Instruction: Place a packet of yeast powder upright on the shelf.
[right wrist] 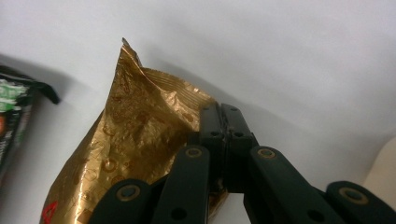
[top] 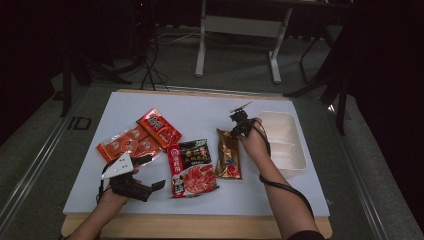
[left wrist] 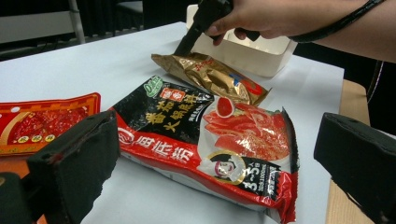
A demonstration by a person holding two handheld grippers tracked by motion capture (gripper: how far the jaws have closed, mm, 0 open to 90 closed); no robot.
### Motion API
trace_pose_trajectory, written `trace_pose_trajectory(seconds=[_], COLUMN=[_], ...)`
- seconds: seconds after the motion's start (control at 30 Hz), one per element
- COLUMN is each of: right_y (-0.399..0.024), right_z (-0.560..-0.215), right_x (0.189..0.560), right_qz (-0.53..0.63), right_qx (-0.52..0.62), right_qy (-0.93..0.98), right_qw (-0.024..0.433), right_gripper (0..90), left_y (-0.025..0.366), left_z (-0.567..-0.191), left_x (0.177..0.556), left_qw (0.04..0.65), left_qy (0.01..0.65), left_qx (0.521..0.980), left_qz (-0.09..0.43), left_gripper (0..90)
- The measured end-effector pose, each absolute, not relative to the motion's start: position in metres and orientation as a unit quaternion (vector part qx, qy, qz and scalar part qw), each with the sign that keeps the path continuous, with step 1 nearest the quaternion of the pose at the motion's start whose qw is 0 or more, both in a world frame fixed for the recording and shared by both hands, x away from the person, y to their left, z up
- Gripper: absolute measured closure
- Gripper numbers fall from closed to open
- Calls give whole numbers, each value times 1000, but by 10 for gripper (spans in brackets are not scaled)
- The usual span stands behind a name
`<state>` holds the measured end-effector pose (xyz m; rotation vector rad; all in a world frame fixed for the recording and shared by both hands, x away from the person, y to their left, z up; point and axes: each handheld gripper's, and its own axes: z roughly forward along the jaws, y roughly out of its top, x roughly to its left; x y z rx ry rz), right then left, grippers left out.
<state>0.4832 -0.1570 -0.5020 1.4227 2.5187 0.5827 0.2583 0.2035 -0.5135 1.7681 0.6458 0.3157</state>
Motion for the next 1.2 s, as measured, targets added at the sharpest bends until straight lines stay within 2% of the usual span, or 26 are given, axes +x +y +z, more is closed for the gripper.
trace_pose_trajectory(seconds=[0.57, 1.2], right_y=[-166, -163], right_z=[-454, -415], right_x=[451, 403], right_qz=[288, 368], right_qx=[436, 380], right_qy=[844, 839], right_qw=[121, 125], right_gripper=[894, 894], left_y=[202, 201], left_z=[-515, -515], left_x=[259, 259], left_qw=[576, 573], left_qy=[277, 277], left_qx=[757, 760], left_qz=[134, 135], left_gripper=[7, 7])
